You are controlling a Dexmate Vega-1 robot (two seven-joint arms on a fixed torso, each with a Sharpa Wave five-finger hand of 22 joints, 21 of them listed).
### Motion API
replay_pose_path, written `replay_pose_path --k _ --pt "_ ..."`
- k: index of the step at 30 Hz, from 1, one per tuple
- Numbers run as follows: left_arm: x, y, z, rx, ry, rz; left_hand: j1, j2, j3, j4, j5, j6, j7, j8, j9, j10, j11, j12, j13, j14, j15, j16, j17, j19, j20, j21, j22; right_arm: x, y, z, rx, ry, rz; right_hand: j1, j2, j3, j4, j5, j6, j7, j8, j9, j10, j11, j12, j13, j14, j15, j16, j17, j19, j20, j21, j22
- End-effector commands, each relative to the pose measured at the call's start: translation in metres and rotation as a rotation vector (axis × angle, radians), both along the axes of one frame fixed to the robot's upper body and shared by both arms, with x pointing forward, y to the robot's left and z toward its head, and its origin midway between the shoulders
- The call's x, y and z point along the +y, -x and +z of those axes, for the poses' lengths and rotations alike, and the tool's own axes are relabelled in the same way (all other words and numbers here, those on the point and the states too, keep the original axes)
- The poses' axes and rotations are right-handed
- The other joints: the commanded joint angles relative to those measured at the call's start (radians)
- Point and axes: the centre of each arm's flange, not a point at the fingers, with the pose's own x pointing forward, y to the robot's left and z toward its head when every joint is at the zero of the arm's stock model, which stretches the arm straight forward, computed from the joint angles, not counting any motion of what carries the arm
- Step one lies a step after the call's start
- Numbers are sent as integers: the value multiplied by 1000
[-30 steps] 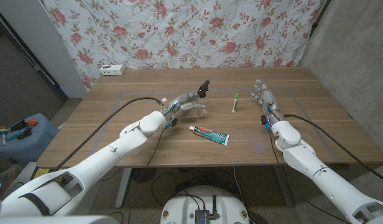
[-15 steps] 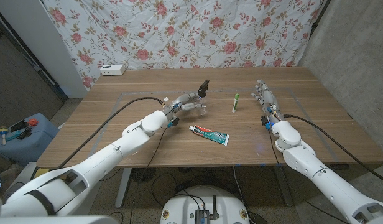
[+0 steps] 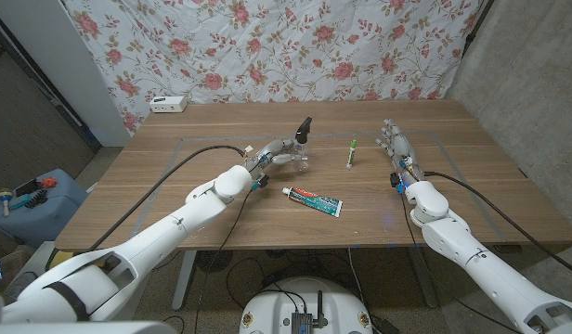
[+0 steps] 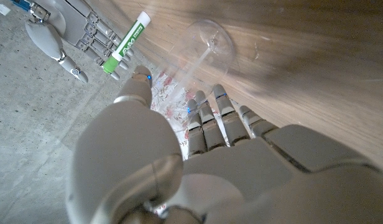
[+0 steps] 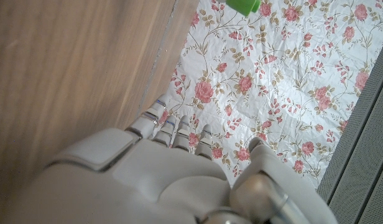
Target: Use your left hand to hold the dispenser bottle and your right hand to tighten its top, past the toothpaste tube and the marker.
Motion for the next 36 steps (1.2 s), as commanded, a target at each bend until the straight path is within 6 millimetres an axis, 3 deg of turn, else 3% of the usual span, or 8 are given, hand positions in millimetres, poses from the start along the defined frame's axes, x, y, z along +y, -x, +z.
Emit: replay_pose_path --k 1,6,9,23,31,36 --pt "-2 -1 1 -21 25 9 14 -1 -4 -1 -3 19 -1 8 1 21 1 9 4 17 -75 0 4 21 -123 7 3 1 0 -3 1 -8 1 -8 0 2 4 1 5 -2 1 3 5 -8 3 3 4 -14 4 5 -7 -36 8 6" --pt "-2 0 2 -34 46 8 23 11 -3 1 -6 44 -2 10 2 40 -2 13 6 39 -80 2 5 46 -139 8 3 2 0 -4 0 -10 2 -9 0 2 4 1 5 -2 1 3 7 -5 4 3 4 -14 4 5 -7 -36 8 6" --pt "-1 1 3 -43 56 13 30 15 -4 0 -8 65 -6 14 3 53 -13 15 8 51 -83 3 6 55 -141 6 2 2 1 -5 -1 -10 1 -9 0 2 5 1 6 -3 1 3 7 -5 4 3 4 -13 4 5 -7 -35 8 6" --pt "3 9 2 -74 101 19 40 29 -8 2 -14 99 -7 14 4 81 -12 20 12 92 -87 9 8 87 -147 5 2 3 8 -7 -7 -9 -5 -10 -1 1 6 2 9 -3 1 3 8 -7 4 3 6 -11 5 6 -7 -34 8 6" --pt "6 13 2 -92 125 4 49 38 -9 2 -17 114 -1 14 6 89 -8 19 15 117 -88 12 9 114 -145 7 2 6 15 -5 -9 6 -11 -11 -1 1 7 2 10 -3 1 3 7 -7 4 3 6 -10 5 6 -6 -31 8 6" --pt "8 15 3 -98 136 4 50 40 -13 3 -20 108 1 7 7 75 -5 13 19 132 -73 13 8 142 -128 12 2 8 18 -4 -9 15 -13 -12 -1 1 8 2 11 -4 1 3 8 -7 4 3 6 -9 5 6 -6 -30 8 6"
